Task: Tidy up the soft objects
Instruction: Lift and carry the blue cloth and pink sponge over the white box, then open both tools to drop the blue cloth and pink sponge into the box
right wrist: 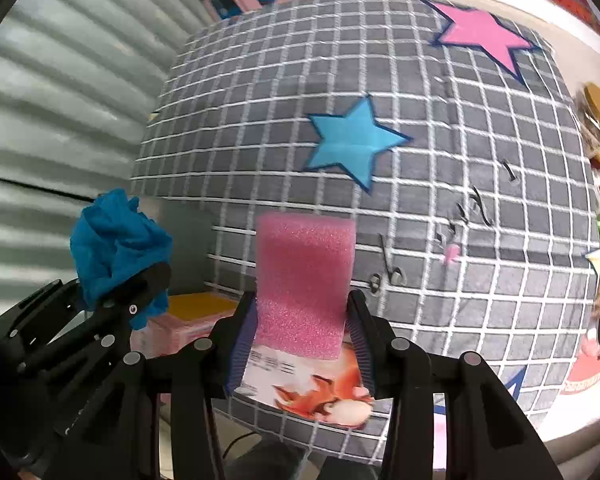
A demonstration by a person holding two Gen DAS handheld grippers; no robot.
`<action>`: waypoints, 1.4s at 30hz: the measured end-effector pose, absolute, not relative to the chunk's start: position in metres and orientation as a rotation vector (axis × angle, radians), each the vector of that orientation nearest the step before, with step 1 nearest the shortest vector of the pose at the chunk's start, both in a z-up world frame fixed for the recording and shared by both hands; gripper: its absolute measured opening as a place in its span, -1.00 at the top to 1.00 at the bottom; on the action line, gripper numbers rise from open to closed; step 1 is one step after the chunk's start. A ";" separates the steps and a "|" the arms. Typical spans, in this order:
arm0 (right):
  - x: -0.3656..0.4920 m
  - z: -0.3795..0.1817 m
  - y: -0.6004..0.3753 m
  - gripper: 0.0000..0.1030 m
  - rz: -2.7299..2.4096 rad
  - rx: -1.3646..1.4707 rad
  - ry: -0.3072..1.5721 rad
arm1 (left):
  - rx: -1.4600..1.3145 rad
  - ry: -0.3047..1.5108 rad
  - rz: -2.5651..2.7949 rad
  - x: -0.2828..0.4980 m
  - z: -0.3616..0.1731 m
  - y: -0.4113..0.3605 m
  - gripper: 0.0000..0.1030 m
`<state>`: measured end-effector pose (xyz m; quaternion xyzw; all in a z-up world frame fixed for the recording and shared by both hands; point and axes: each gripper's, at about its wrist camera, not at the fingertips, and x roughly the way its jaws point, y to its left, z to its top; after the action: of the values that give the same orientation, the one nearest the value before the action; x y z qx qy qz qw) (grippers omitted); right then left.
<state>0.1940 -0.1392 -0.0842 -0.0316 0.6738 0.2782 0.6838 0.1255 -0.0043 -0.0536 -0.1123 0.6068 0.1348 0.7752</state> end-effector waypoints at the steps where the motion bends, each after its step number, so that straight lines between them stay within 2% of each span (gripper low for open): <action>1: 0.192 -0.080 -0.132 0.11 0.635 -0.079 1.502 | -0.253 1.303 0.305 0.121 -0.050 0.003 0.47; 16: 0.143 -0.049 -0.011 0.11 0.837 -0.256 1.435 | -0.396 1.242 0.511 0.039 -0.036 0.098 0.47; 37: 0.063 -0.071 0.078 0.11 0.992 -0.459 1.474 | -0.517 1.333 0.683 -0.059 -0.085 0.152 0.47; 40: 0.057 -0.075 0.082 0.11 1.002 -0.474 1.481 | -0.527 1.324 0.682 -0.062 -0.085 0.152 0.38; 41: 0.055 -0.076 0.083 0.11 1.008 -0.478 1.485 | -0.528 1.317 0.680 -0.063 -0.084 0.152 0.19; 42: 0.054 -0.076 0.084 0.08 1.015 -0.480 1.490 | -0.525 1.311 0.687 -0.065 -0.083 0.153 -0.15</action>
<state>0.0536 0.0836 -0.0763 -0.2067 0.6416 0.4370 0.5955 -0.0646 0.1526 -0.0835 -0.2362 0.5902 0.3093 0.7072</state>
